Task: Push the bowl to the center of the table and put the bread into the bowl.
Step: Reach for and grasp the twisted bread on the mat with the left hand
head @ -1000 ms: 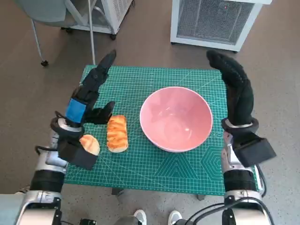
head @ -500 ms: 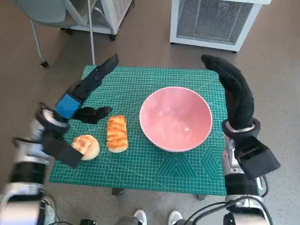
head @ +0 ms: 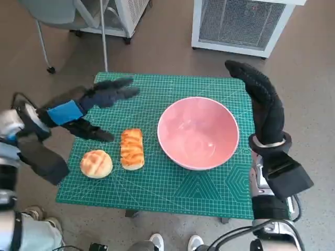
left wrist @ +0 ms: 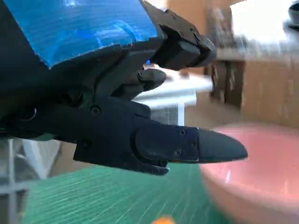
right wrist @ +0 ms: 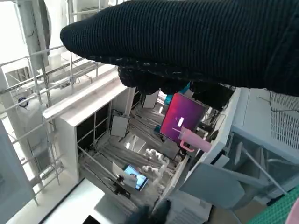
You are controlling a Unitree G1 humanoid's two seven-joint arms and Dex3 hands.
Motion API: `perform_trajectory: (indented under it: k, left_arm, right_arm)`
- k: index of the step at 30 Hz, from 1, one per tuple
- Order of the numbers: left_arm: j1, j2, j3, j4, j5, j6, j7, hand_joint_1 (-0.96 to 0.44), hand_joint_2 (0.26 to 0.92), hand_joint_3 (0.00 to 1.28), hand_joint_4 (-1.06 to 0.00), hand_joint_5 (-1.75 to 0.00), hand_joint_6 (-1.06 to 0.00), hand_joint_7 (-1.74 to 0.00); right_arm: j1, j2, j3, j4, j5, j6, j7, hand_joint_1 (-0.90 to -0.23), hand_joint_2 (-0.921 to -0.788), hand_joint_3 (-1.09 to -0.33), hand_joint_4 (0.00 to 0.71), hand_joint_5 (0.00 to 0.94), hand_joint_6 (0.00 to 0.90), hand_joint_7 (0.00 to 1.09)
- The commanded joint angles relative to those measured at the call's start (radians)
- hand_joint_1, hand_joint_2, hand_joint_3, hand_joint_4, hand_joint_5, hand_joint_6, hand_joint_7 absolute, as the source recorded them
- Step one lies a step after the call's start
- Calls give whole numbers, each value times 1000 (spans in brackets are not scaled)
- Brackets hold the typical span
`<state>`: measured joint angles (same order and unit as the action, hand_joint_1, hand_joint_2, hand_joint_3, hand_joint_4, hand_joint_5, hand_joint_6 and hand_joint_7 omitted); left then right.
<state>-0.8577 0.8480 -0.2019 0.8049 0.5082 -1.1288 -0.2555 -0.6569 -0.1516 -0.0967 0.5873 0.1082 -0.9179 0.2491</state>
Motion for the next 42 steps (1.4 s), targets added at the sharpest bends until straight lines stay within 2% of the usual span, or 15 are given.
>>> perform_trajectory:
  k: [1,13,20,25,37,42]
  left_arm:
    - [-52,29,-54,-1,108,-23,-3,-603,818,4,-249,-16,-391,-49]
    - [-96,15,-160,31,306,-22,74,-401,731,1,-279,-12,-479,-66]
    - [-119,-1,-219,63,371,-4,106,-225,731,3,-271,-4,-458,-38]
    - [-133,-6,-254,69,403,3,125,-129,758,13,-255,0,-416,-11]
    - [-161,-29,-312,101,454,19,188,-116,776,10,-247,0,-391,-1]
    - [-179,-47,-345,134,485,31,241,-122,780,9,-261,-7,-405,-8]
  right_arm:
    - [26,-3,4,-7,-25,22,-15,-689,-921,-796,266,11,-1,656]
    - [37,-10,2,-30,-32,35,-21,-702,-921,-794,271,13,-1,675]
    - [45,-19,-2,-42,-32,42,-20,-703,-921,-796,270,12,-1,675]
    - [51,-22,-5,-48,-34,46,-22,-698,-921,-798,270,12,-1,674]
    - [65,-31,-10,-67,-46,53,-36,-693,-921,-808,269,11,-1,677]
    - [72,-32,-9,-76,-47,57,-43,-695,-921,-812,269,11,-1,678]
